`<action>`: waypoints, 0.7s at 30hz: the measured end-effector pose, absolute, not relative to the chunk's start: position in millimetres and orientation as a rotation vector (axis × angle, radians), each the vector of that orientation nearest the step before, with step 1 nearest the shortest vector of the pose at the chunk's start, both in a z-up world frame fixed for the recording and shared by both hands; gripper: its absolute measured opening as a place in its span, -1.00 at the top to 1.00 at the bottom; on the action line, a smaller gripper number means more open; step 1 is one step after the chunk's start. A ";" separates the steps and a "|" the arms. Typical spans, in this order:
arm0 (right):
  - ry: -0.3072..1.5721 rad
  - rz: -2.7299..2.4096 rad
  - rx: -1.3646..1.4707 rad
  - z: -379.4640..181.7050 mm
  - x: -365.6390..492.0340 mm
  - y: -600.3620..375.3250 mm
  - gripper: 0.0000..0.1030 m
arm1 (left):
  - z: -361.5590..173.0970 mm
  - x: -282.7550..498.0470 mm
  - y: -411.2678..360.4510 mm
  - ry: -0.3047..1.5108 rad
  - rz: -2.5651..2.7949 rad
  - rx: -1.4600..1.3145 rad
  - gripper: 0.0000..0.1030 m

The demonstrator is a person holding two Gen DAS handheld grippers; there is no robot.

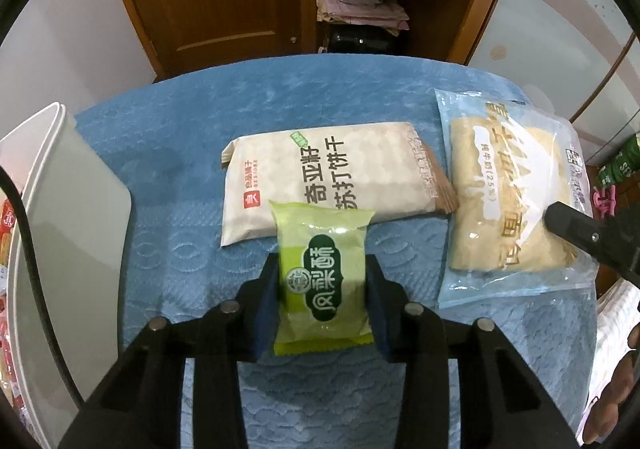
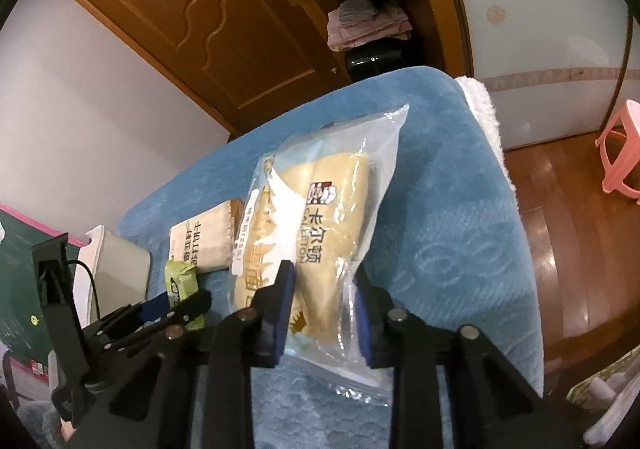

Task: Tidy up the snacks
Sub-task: 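Grasp the green-wrapped cake with left tool while right tool grasps the clear bread bag, then carry both held snacks over the white tray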

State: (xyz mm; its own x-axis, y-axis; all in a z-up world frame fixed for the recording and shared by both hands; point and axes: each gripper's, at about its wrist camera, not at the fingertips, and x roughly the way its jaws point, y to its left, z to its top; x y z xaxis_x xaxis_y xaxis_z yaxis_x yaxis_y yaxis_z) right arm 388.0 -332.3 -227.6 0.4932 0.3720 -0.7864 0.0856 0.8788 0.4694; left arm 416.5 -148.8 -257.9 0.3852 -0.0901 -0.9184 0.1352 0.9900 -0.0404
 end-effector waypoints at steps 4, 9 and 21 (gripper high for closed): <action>1.039 0.183 0.493 -221.4 379.7 -330.9 0.57 | -252.4 406.6 -142.7 1.185 -0.133 0.028 0.27; 1.013 0.194 0.483 -206.5 354.5 -327.5 0.63 | -224.7 364.8 -138.6 1.171 -0.178 0.027 0.27; 0.846 0.227 0.564 -153.3 234.2 -309.4 0.64 | -129.5 237.5 -110.8 1.018 -0.277 0.017 0.27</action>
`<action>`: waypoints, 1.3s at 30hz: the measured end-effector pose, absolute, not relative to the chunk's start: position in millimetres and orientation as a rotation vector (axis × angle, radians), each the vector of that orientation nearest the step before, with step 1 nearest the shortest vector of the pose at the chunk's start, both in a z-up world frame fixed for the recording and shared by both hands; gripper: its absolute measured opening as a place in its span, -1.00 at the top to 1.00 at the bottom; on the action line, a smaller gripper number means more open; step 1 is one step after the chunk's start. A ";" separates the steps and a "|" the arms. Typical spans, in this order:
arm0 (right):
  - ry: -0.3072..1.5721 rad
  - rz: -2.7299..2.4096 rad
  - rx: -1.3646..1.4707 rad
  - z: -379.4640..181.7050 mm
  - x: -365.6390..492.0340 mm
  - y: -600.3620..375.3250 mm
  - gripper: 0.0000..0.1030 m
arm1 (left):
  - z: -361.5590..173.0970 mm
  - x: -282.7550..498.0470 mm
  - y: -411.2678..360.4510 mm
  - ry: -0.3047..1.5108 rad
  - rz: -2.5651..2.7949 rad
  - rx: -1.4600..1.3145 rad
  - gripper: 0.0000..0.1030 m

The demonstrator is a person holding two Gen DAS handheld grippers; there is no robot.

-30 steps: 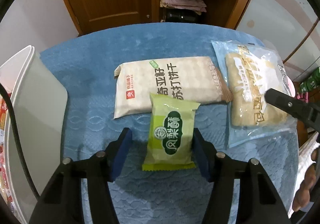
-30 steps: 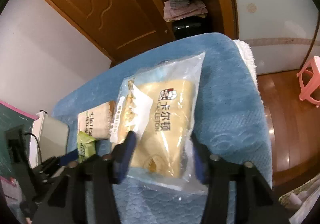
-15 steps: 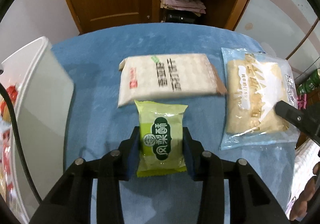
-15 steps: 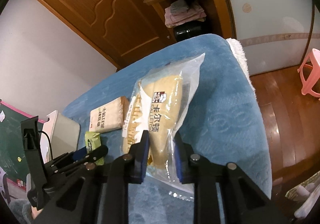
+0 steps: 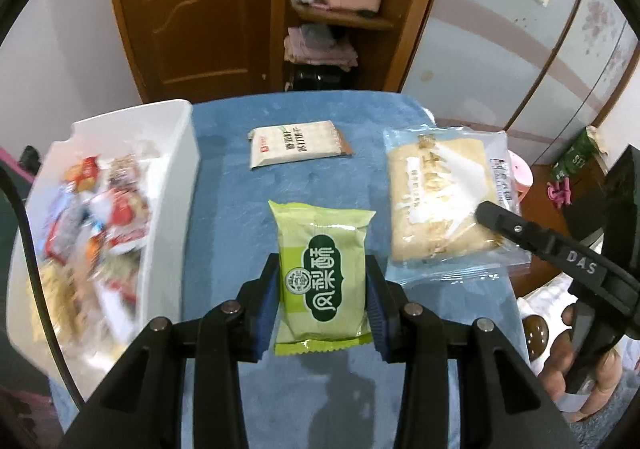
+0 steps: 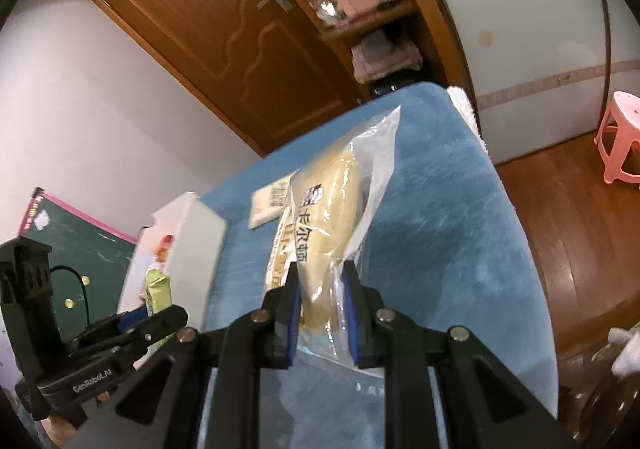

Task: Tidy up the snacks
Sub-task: 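Carry both held snacks over the white tray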

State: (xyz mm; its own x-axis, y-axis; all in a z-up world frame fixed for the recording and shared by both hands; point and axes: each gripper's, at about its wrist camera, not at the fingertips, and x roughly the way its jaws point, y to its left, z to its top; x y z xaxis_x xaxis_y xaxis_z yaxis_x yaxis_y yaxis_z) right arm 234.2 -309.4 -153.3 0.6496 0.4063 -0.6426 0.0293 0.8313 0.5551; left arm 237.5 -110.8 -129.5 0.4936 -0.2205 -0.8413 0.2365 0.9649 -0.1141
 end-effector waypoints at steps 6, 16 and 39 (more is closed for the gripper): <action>0.777 0.244 0.570 -122.9 183.5 -289.0 0.64 | -109.3 189.3 -78.4 0.934 -0.211 0.064 0.27; 0.709 0.293 0.486 -81.6 150.8 -235.4 0.64 | -81.5 153.8 0.4 0.849 -0.115 0.015 0.27; 0.768 0.434 0.298 -82.2 222.9 -68.7 0.64 | -97.2 209.8 151.6 0.757 0.140 -0.056 0.27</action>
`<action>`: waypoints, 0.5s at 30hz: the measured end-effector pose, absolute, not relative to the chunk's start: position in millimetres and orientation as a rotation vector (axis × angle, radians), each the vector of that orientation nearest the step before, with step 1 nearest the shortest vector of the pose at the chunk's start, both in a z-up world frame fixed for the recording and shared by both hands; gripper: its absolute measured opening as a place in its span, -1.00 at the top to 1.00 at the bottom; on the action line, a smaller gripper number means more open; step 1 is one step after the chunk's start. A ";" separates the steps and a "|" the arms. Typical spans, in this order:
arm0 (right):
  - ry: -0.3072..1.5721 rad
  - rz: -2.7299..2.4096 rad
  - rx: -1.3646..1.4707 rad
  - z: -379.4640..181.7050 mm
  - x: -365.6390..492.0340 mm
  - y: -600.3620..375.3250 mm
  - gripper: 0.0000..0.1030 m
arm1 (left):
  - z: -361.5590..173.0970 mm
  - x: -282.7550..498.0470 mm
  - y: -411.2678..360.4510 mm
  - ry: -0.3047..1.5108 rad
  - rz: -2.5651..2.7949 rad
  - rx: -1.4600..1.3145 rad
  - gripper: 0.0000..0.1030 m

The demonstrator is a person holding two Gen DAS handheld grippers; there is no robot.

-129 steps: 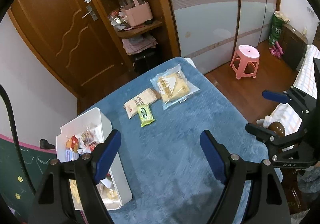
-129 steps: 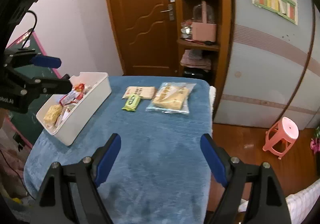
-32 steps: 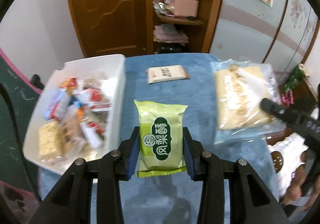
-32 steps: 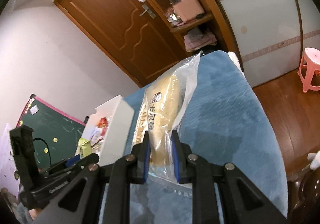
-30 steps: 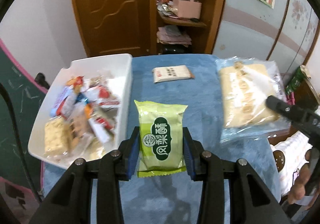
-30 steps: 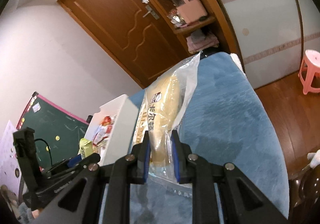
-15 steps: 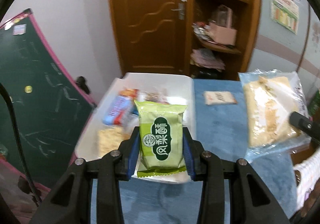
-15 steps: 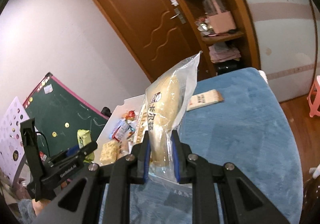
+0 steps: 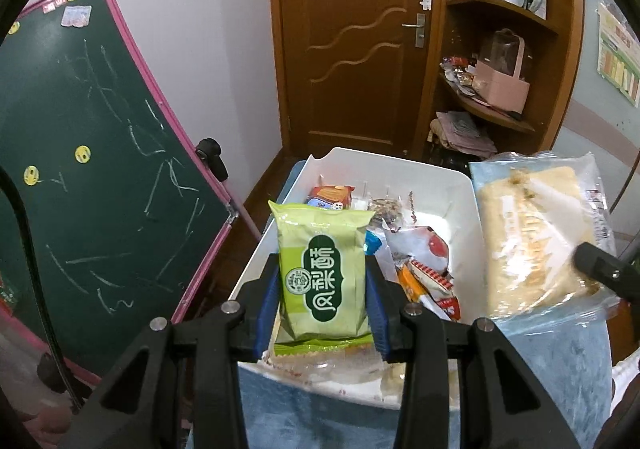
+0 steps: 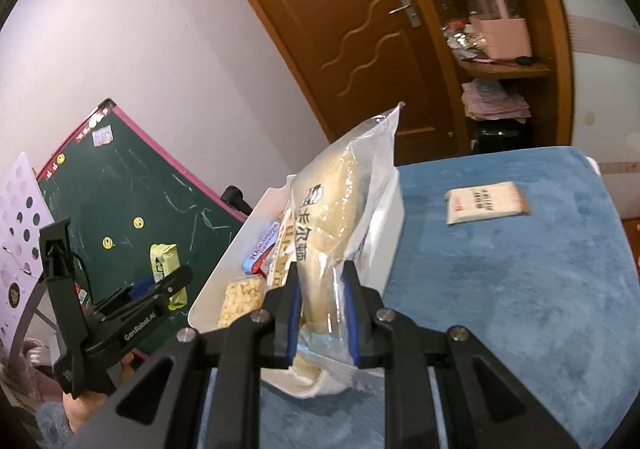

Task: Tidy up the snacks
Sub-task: 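Carry both held snacks over the white tray, then release both snacks into the white tray by opening both tools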

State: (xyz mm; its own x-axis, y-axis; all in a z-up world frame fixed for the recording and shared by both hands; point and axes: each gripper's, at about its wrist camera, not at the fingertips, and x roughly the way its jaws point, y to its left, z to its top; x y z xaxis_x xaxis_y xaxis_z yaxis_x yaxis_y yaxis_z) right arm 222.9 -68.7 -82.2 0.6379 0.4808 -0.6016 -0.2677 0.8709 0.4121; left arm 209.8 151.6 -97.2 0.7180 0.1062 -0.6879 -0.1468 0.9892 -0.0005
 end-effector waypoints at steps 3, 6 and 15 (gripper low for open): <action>0.781 0.440 0.285 -85.9 236.8 -56.5 0.64 | -104.6 223.8 152.1 0.768 0.129 -0.061 0.27; 0.785 0.450 0.266 -86.5 256.4 -44.6 0.64 | -113.3 239.6 150.0 0.796 0.117 -0.076 0.27; 0.831 0.471 0.174 -101.9 312.4 -3.7 0.58 | -130.1 269.7 140.5 0.842 0.113 -0.052 0.25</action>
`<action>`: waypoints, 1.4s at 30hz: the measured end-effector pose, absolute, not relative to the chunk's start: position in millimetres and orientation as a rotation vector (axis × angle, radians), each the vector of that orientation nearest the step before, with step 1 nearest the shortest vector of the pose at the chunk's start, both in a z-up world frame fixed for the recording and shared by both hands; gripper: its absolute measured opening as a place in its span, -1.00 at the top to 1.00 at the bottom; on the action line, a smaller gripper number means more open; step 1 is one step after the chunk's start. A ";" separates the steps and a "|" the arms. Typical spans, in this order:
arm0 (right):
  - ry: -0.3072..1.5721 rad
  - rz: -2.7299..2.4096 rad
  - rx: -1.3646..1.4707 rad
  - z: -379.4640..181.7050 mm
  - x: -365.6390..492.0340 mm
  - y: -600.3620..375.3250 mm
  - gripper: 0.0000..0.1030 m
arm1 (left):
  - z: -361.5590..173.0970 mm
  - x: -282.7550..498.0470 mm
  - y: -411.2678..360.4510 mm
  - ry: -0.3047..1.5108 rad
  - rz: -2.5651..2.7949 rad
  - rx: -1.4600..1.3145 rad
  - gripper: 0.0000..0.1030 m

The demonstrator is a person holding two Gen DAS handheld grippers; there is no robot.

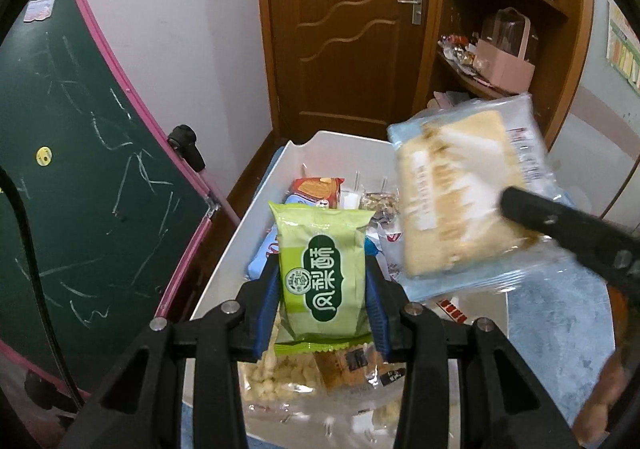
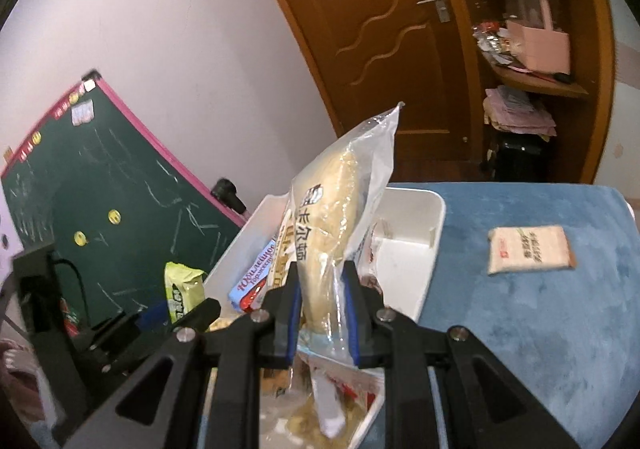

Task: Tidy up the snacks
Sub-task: 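Release both snacks into the white tray by opening both tools, then move the right tool to the white soda-cracker bag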

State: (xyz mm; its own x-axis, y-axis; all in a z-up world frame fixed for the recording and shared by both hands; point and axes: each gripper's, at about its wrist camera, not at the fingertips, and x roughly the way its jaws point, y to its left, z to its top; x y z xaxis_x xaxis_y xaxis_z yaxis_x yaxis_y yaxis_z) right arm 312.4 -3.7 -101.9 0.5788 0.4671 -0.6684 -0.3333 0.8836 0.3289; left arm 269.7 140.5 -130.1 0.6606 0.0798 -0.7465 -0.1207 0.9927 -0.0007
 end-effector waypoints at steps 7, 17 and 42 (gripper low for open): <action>0.923 0.510 0.117 -125.2 317.8 12.0 0.47 | -130.4 263.9 132.5 0.800 0.160 -0.004 -0.78; 0.891 0.507 0.171 -117.8 299.7 -3.4 0.25 | -133.9 251.4 116.2 0.845 0.145 0.030 -0.79; 0.787 0.414 0.221 -68.3 220.9 -102.1 0.25 | -66.3 183.5 35.2 0.761 0.010 0.123 -0.79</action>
